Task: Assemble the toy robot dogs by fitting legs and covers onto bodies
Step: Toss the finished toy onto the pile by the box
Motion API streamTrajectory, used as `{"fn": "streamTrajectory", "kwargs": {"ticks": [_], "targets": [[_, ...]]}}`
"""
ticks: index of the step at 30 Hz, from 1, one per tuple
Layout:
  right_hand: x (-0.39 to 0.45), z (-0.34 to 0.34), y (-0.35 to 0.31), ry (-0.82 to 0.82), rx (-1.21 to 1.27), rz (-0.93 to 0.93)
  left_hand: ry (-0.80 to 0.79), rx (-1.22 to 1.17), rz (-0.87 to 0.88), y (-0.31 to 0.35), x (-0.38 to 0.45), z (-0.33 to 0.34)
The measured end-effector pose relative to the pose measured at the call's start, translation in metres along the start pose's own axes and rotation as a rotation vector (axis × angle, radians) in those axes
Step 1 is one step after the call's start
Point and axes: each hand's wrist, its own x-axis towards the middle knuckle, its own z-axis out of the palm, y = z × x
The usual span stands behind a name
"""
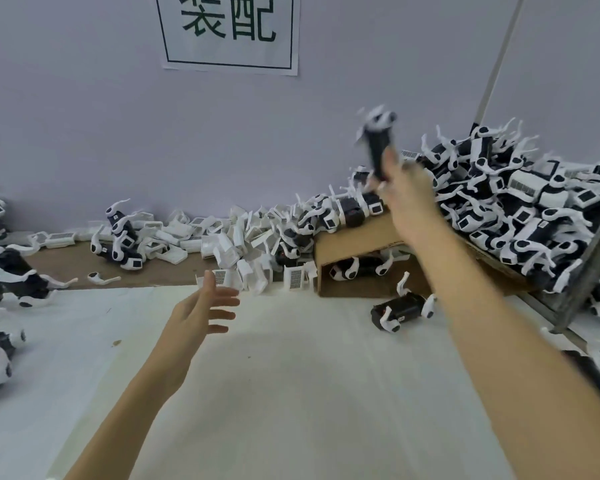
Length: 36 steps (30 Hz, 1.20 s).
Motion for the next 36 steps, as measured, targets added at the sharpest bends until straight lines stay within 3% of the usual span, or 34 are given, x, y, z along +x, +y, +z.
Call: {"fn": "streamTrajectory", "kwargs": {"ticks": [2, 3, 5, 9, 15, 20, 23, 25, 27, 31, 34, 36], "targets": [[0.047, -0.027, -0.018, 0.133, 0.391, 0.066, -0.014, 0.022, -0.011, -0.002, 0.000, 0.000], [0.058, -0.035, -0.019, 0.208, 0.464, 0.081, -0.017, 0.029, -0.011, -0.003, 0.001, 0.000], [0.058, -0.037, -0.012, 0.207, 0.346, 0.089, -0.019, 0.037, -0.003, -0.005, 0.003, 0.000], [-0.013, 0.005, 0.043, -0.125, -0.031, 0.061, -0.026, 0.038, -0.005, -0.008, 0.004, 0.001], [-0.129, 0.069, 0.092, -0.351, 0.121, 0.139, -0.012, 0.174, 0.007, -0.012, 0.001, 0.004], [-0.165, 0.092, 0.098, -0.402, 0.039, 0.036, 0.117, 0.630, 0.183, -0.019, 0.006, -0.006], [-0.172, 0.093, 0.104, -0.437, -0.058, -0.063, 0.359, 0.950, 0.287, -0.022, 0.011, -0.026], [-0.172, 0.090, 0.107, -0.447, -0.098, -0.100, 0.559, 1.146, 0.208, -0.020, 0.015, -0.048], [-0.172, 0.089, 0.108, -0.441, -0.099, -0.098, 0.704, 1.302, -0.017, -0.020, 0.017, -0.078], [-0.174, 0.090, 0.106, -0.446, -0.074, -0.048, 0.769, 1.331, -0.377, -0.032, 0.013, -0.124], [-0.175, 0.092, 0.105, -0.463, -0.065, -0.029, 0.736, 1.386, -0.399, -0.035, 0.012, -0.127], [-0.177, 0.094, 0.108, -0.481, -0.077, -0.020, 0.718, 1.358, -0.296, -0.038, 0.016, -0.125]]}}
